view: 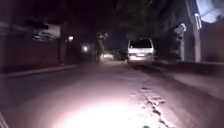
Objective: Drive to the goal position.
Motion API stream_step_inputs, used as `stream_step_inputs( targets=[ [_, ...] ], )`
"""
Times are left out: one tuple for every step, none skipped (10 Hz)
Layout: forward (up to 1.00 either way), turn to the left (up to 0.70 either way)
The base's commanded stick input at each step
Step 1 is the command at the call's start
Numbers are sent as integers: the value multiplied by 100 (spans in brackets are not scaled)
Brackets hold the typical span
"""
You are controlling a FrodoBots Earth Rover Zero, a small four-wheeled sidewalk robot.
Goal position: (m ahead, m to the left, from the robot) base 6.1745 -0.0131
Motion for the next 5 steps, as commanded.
stream_step_inputs(
  targets=[
    [70,0],
    [70,0],
    [70,0],
    [70,0],
    [70,0]
  ],
)
